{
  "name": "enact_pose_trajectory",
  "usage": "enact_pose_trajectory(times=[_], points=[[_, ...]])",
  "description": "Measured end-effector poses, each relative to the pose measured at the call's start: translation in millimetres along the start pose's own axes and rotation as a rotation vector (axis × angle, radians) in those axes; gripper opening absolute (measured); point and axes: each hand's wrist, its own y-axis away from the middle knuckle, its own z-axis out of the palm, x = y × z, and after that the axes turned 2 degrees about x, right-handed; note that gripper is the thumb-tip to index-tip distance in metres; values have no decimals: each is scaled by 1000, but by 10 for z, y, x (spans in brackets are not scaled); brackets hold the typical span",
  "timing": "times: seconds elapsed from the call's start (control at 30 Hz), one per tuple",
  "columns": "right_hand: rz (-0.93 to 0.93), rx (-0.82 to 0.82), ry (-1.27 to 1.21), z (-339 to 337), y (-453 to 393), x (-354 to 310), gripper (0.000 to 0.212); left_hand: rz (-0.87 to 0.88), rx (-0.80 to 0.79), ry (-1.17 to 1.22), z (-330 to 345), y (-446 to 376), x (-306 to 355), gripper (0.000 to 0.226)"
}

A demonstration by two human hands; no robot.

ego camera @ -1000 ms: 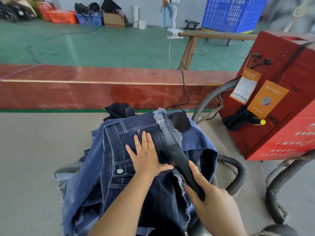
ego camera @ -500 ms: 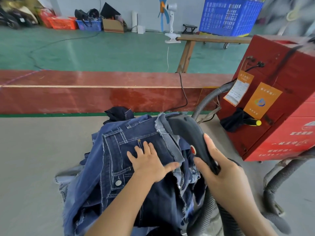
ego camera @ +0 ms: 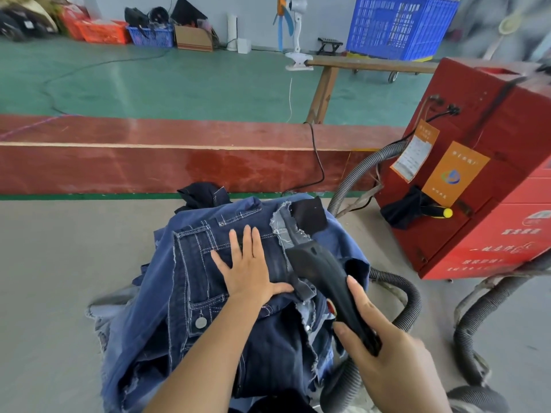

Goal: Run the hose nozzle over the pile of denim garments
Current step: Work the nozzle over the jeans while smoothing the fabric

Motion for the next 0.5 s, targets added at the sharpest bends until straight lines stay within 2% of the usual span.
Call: enact_pose_trajectory(times=[0.23, 0.37, 0.43, 0.5], points=[[18, -98, 149, 308, -120, -49, 66, -14, 1, 29, 35, 35, 11, 147], [-63, -107, 253, 434, -260, -113, 65, -16, -18, 5, 22, 27, 24, 144], [-76, -132, 227, 448, -395, -164, 62, -21, -26, 7, 23, 26, 20, 142], [-58, -151, 99, 408, -532, -192, 60, -20, -26, 20, 21, 30, 13, 141]])
